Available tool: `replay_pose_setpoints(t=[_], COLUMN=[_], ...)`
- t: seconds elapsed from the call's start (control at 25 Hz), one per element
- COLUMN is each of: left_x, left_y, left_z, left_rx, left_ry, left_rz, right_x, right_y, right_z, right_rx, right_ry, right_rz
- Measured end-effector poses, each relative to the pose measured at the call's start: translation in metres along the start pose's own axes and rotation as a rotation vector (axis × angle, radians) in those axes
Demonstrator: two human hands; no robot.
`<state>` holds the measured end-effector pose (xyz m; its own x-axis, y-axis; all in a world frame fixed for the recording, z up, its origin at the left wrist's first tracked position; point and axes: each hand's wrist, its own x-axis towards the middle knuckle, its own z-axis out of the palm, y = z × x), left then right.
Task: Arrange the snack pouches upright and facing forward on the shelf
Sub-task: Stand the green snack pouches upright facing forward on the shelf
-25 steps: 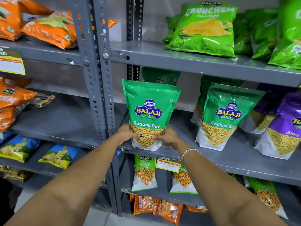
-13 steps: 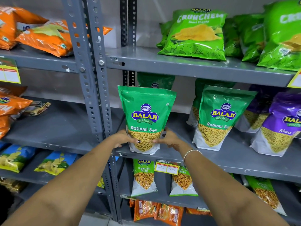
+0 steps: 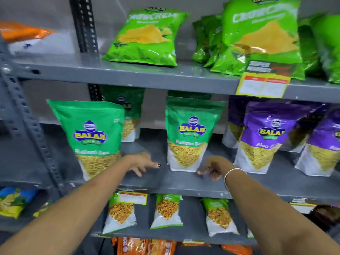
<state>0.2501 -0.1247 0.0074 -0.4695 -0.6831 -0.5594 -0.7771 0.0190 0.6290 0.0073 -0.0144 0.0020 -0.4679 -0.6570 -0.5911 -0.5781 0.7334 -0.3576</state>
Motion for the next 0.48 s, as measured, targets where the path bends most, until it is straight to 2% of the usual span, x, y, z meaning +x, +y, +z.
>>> replay_pose_setpoints(t=[0.08,0.2,0.32,0.48], left_x=[0.026,0.058,0.069,0.064], left_y=[0.028,0.051,0.054,0.052], left_z=[0.024,0.043,0.056,0.067], left_rx=[-0.143,-0.327,-0.379,-0.401], left_ry=[0.194,0.243,0.255,0.384], left_rz=[0.147,0.254,0.265,0.242], right_x=[0.012,0.036,0.049,0.046], right_y=[0.019,0.027,0.023,0.022], right_z=[-0.014,-0.018,-0.009,0.001], right_rx=[0.101,0.512,0.641,0.784], right_ry=[0.089,0.086,-0.042,-0.027], right_rz=[-0.164,-0.375,-0.555,-0.618])
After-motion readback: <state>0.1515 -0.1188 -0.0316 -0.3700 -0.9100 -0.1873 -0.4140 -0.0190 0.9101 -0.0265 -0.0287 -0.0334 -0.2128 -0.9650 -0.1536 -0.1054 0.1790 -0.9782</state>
